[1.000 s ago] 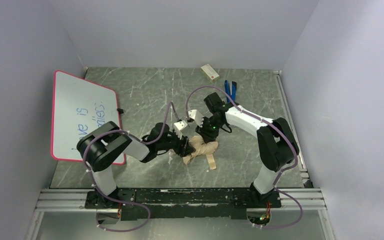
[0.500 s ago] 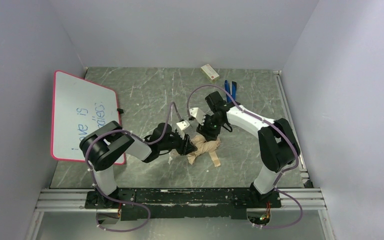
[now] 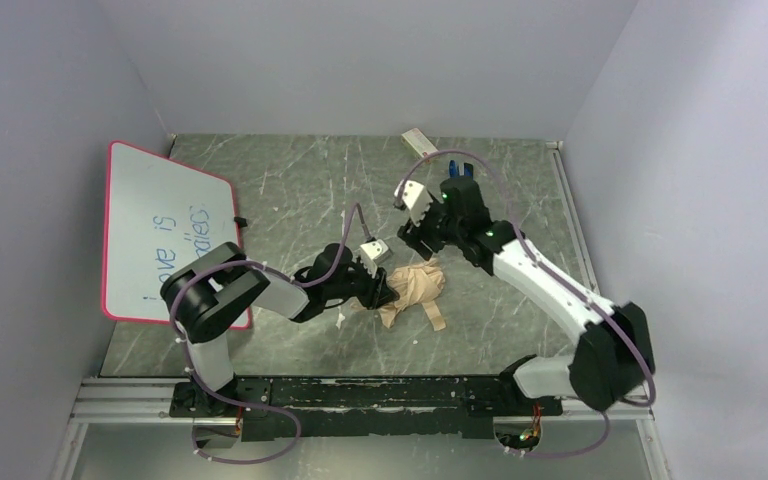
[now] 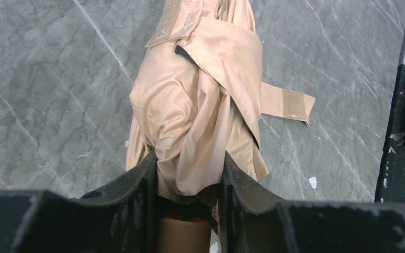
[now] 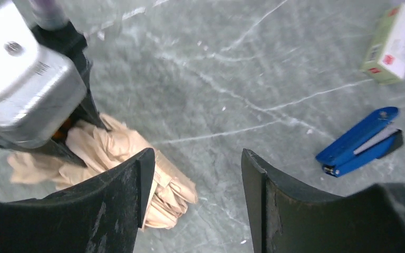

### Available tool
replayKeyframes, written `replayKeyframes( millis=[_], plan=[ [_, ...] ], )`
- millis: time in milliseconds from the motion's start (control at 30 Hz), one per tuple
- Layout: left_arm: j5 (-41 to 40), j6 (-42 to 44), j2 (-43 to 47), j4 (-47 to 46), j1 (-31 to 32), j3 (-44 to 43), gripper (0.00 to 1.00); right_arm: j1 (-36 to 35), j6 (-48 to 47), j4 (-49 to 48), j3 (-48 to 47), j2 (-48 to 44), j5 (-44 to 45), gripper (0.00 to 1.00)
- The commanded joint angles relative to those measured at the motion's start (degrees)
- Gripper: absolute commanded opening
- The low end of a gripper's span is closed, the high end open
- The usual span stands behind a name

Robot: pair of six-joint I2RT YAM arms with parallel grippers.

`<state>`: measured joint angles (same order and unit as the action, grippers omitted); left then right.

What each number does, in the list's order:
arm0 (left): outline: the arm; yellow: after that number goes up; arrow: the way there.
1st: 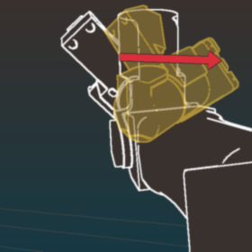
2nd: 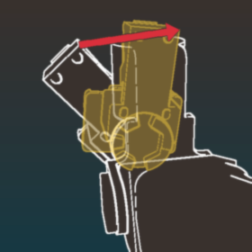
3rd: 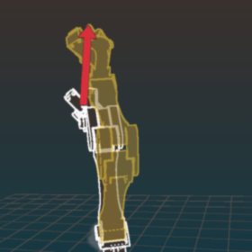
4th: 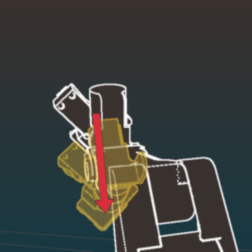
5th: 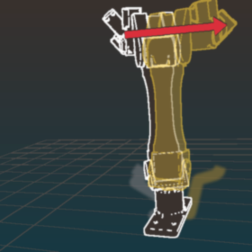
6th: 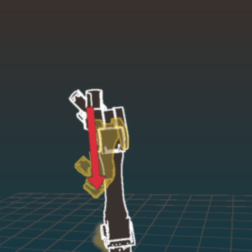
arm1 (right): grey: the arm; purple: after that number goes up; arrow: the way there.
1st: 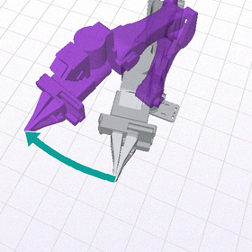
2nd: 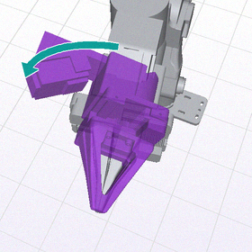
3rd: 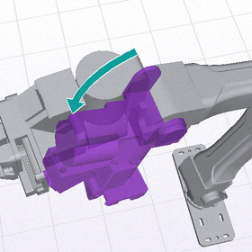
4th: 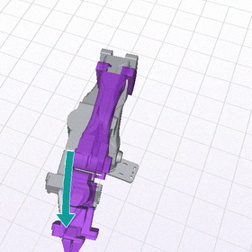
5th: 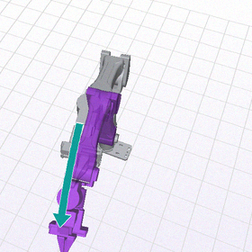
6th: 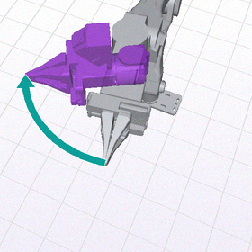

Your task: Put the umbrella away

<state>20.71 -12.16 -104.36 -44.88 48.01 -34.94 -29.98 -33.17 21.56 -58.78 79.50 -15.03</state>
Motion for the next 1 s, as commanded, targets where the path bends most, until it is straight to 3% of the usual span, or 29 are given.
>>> replayKeyframes(
  millis=[0,133,267,567,700,967],
  plan=[
    [-3.0,1.9,-2.5,13.6,1.0,0.9,0.05,-0.1,14.6,-12.4,6.4,-7.6,4.0,0.64],
    [-4.1,2.1,-1.9,15.3,1.1,0.2,0.05,-0.1,37.8,-17.3,12.4,-15.0,13.9,0.62],
    [-5.9,2.2,-0.7,16.2,1.4,0.1,0.05,-0.1,59.5,-5.9,13.9,-19.3,22.5,0.6],
    [-13.0,4.3,2.5,20.5,3.9,-0.6,0.05,-0.1,93.8,13.7,24.4,-29.2,30.4,0.61],
    [-16.4,3.3,2.8,22.6,4.6,-1.4,0.05,-0.1,97.8,14.0,30.0,-31.3,28.4,0.61],
    [-19.5,1.4,2.4,23.8,6.1,-2.8,0.05,-0.1,93.3,9.5,36.9,-28.6,23.6,0.58]
  ],
)
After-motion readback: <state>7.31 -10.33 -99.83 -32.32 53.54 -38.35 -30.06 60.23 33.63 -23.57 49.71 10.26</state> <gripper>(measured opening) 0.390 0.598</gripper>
